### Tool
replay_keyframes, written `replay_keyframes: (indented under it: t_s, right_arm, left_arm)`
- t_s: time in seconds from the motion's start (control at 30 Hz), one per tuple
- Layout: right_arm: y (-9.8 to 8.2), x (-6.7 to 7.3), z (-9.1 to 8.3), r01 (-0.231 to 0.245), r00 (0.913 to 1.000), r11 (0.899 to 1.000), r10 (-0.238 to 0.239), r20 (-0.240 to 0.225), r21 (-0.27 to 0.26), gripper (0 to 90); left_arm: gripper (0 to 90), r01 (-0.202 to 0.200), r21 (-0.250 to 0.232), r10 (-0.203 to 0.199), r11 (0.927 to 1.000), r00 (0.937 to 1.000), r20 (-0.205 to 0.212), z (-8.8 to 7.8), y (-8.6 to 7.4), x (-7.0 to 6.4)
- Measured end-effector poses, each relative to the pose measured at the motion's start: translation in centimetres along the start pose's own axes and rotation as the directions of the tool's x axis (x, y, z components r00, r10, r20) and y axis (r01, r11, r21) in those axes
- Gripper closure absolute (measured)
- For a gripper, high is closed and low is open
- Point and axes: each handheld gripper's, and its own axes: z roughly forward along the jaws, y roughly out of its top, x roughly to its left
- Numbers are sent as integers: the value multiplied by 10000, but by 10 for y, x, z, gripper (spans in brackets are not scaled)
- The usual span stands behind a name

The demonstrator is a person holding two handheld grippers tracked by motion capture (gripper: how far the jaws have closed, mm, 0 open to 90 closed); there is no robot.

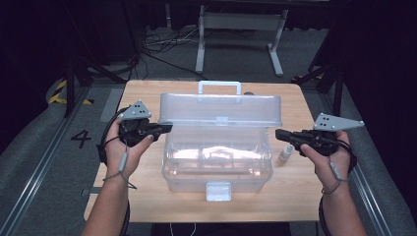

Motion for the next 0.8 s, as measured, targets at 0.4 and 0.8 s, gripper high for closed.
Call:
replay_keyframes:
  t_s: [0.4, 0.8]
  right_arm:
    - [-7, -3, -14, -84, 9942, 10000, 86, 1069, -26, 783]
    - [0, -9, 0, -332, 9804, 9967, 471, 1915, -747, 528]
  left_arm:
    - [897, -74, -6, 74, 10000, 9999, -109, 2, 10, 6]
    - [897, -68, 125, 70, 9999, 9999, -113, 3, 17, 11]
